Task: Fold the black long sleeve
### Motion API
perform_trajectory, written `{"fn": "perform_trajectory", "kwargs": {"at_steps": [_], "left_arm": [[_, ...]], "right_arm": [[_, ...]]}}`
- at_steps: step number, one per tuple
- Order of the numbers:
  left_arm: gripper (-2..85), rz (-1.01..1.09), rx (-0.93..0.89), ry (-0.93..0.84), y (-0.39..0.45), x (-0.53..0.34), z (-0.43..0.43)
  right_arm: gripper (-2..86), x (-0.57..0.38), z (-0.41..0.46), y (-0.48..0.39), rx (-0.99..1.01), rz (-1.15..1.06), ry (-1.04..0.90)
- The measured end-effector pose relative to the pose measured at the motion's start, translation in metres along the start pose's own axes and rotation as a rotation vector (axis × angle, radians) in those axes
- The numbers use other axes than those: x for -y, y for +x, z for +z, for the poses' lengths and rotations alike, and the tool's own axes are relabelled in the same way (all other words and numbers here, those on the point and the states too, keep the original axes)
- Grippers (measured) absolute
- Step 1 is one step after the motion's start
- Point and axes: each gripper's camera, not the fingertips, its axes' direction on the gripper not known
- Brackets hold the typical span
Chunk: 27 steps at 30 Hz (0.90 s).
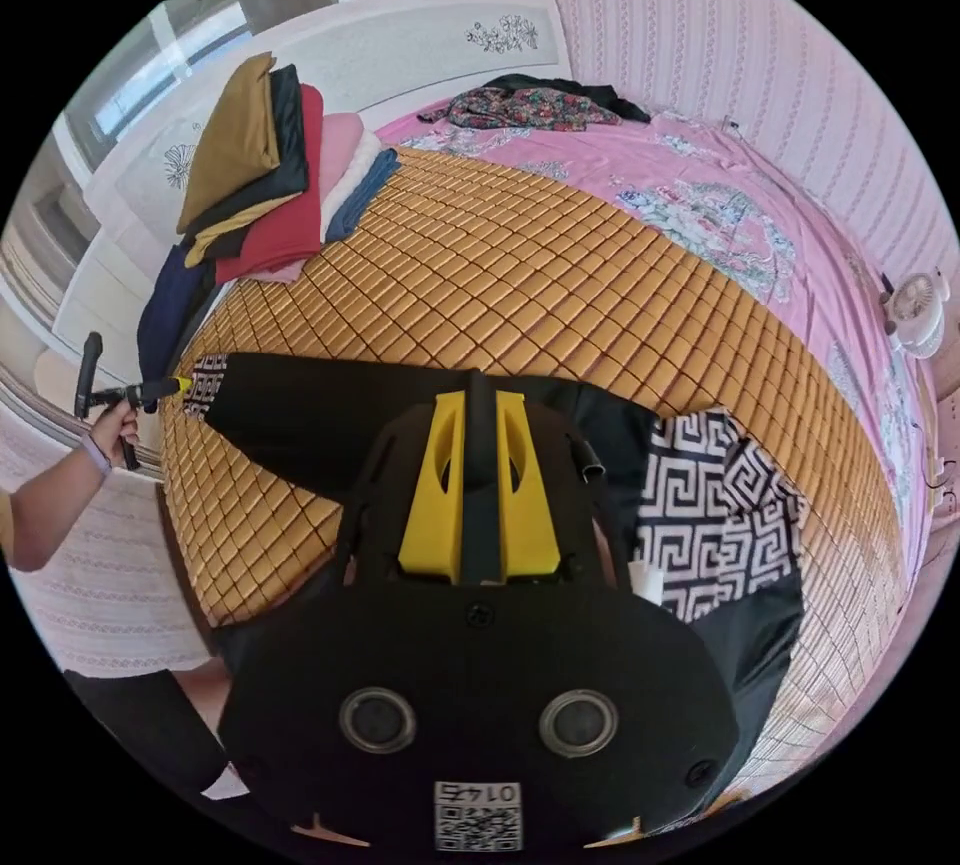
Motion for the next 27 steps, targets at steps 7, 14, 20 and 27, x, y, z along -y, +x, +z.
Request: {"fn": "perform_trajectory", "kwargs": {"at_steps": [7,14,20,27], "left_arm": [[6.3,0.315,-0.058,0.072,0.114,-0.065,-0.065],[6.6,0.589,-0.239,-0.324,0.261,-0.148,-0.008],[5.8,0.887,0.059,-0.271,0.339,-0.184,0.011],[5.8,0.926,0.135,-0.155,0.361,-0.204,0.006]], "right_arm": [[5.2,-0.181,-0.075,-0.016,-0.178,0.041,-0.367],[5.6,-0.324,-0.133,-0.002,-0.167,0.368,-0.639],[6.5,-0.383,-0.167,0.020,-0.211,0.584,-0.594],[5.2,-0.419,-0.184,0.024,-0.140,0.619,-0.538]]}}
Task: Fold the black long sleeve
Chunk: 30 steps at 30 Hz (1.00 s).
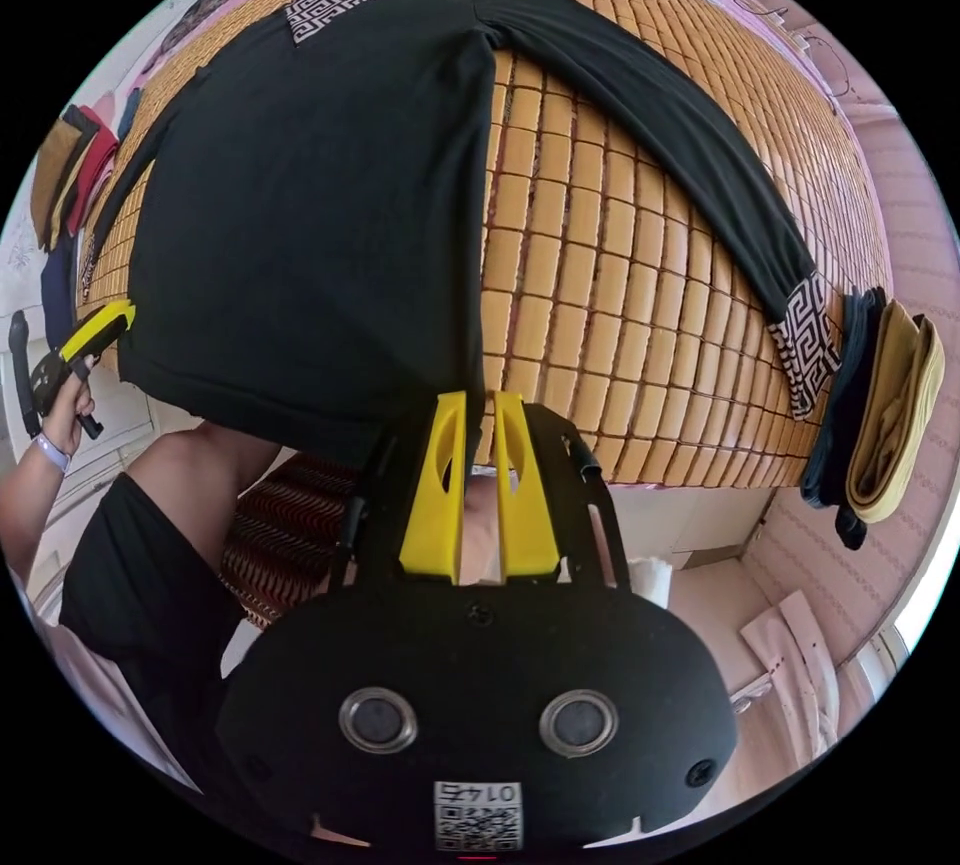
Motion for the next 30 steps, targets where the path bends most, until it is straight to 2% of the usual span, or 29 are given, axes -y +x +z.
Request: {"fn": "perform_trajectory", "kwargs": {"at_steps": [3,5,8,13,20,28,30], "left_arm": [[5.8,-0.022,-0.014,-0.023,0.001,0.006,-0.001],[5.8,-0.022,-0.032,-0.042,0.000,0.011,-0.001],[5.7,-0.025,-0.060,-0.050,-0.002,0.011,0.000],[5.8,0.019,-0.065,-0.036,0.000,0.004,0.004],[5.8,-0.012,-0.099,0.044,-0.006,-0.030,0.014],[5.1,0.023,-0.126,0.247,-0.013,-0.093,0.033],[4.7,0.011,-0.163,0.247,-0.017,-0.107,0.037]], "right_arm": [[3.5,-0.017,-0.005,0.008,0.031,-0.017,0.037],[1.2,-0.027,-0.008,0.015,0.119,-0.055,-0.024],[0.4,-0.048,-0.009,0.027,0.205,-0.029,0.023],[-0.5,-0.067,-0.003,0.032,0.205,-0.096,0.067],[-0.6,-0.102,0.000,0.008,0.068,-0.275,0.135],[1.0,-0.146,0.009,0.007,0.156,-0.245,0.220],[1.9,-0.161,0.009,0.004,0.194,-0.238,0.249]]}}
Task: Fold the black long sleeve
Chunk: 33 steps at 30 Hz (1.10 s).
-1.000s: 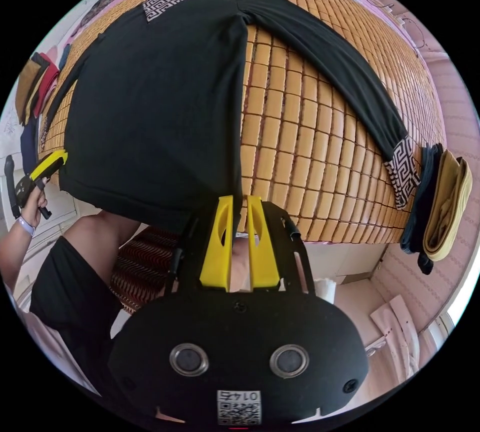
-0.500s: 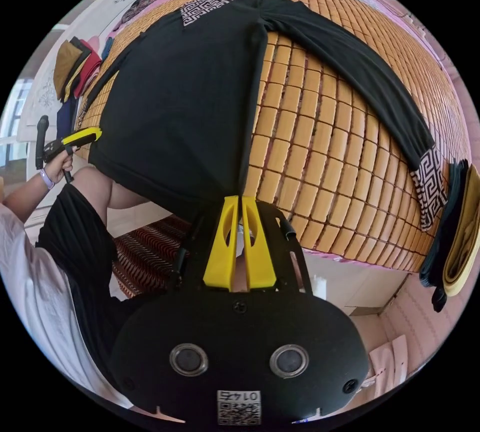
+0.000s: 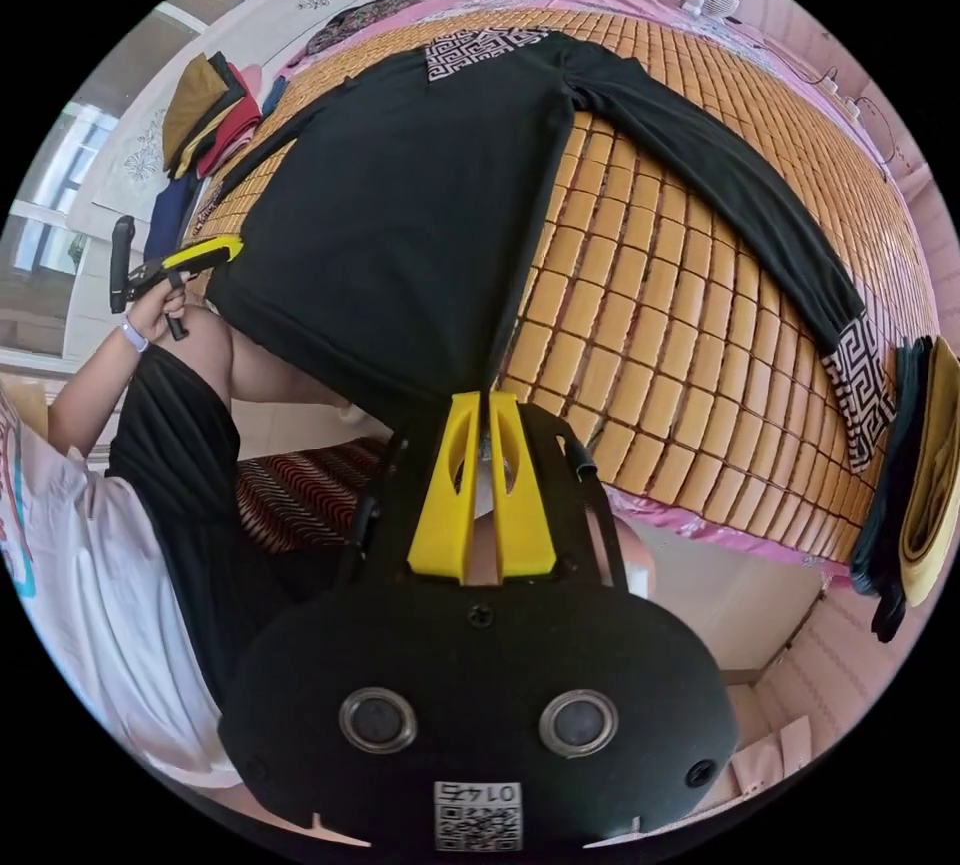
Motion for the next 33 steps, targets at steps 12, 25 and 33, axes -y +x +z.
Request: {"fn": "perform_trajectory", "kwargs": {"at_steps": [12,25,33], "left_arm": [[0.3,-0.184,-0.043,0.447,-0.016,-0.146,-0.070],[5.2,-0.794,0.016,0.896,-0.177,-0.257,-0.082],[6.4,-0.860,0.185,0.676,-0.252,-0.316,-0.056]], "right_arm": [[7.0,-0.080,-0.017,-0.090,-0.106,0.003,0.245],[7.9,-0.059,-0.043,-0.240,-0.570,-0.178,0.568],[7.5,0.087,0.007,-0.327,-0.298,-0.447,0.460]]}}
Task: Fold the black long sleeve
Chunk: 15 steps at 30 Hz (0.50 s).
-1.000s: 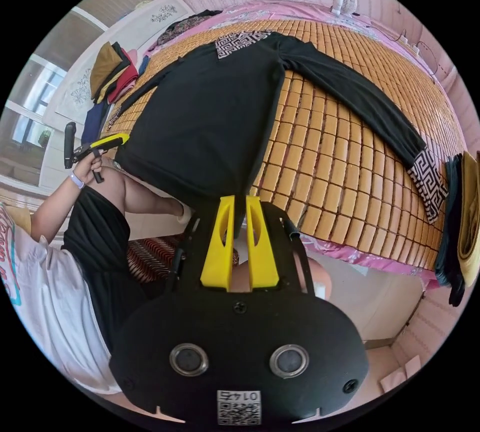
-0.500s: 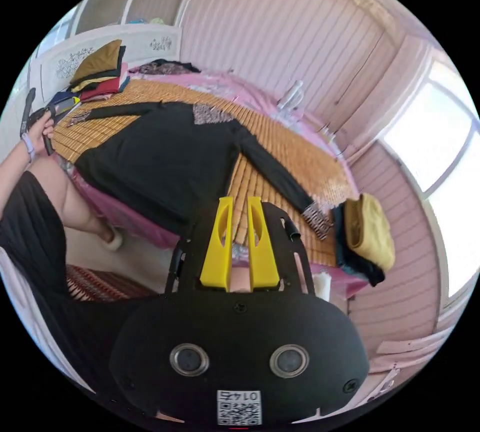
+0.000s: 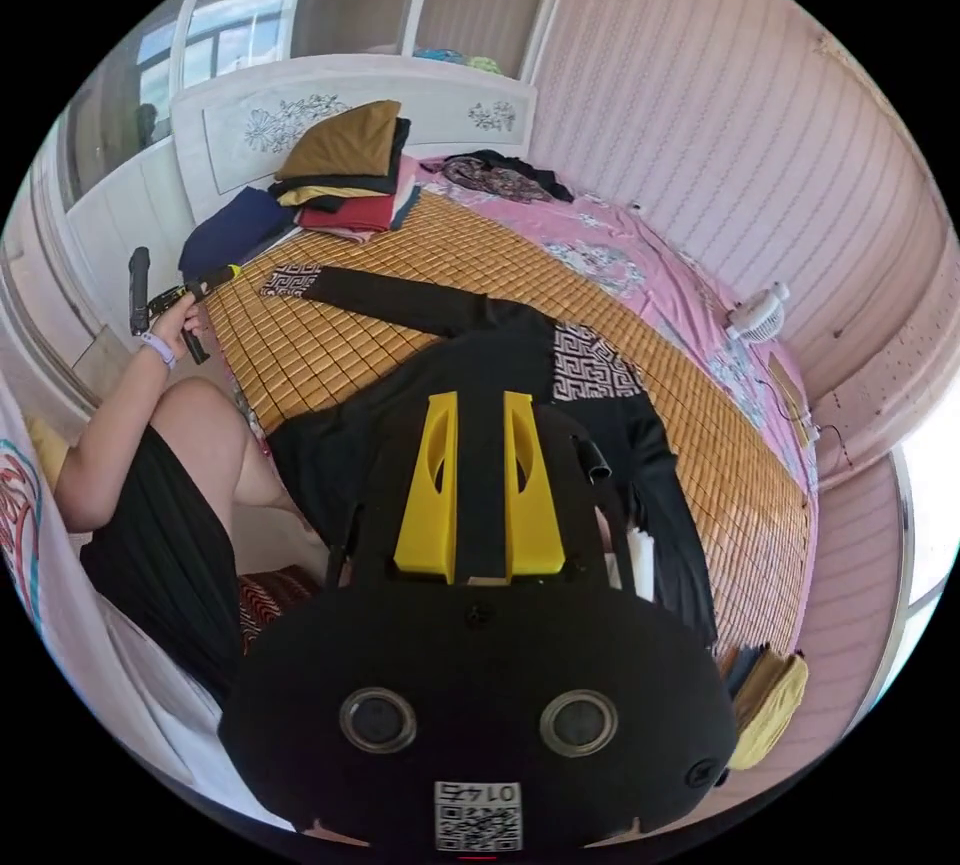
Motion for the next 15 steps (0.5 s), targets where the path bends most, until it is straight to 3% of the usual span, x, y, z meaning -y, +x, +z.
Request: {"fn": "perform_trajectory", "kwargs": {"at_steps": [8,15], "left_arm": [[7.3,-0.046,0.028,-0.099,-0.039,0.008,0.041],[7.2,-0.073,0.009,-0.200,-0.047,0.014,0.071]], "right_arm": [[7.9,0.165,0.165,-0.151,0.414,-0.346,-0.062],[8.0,0.249,0.253,-0.252,0.568,-0.506,-0.158]]}}
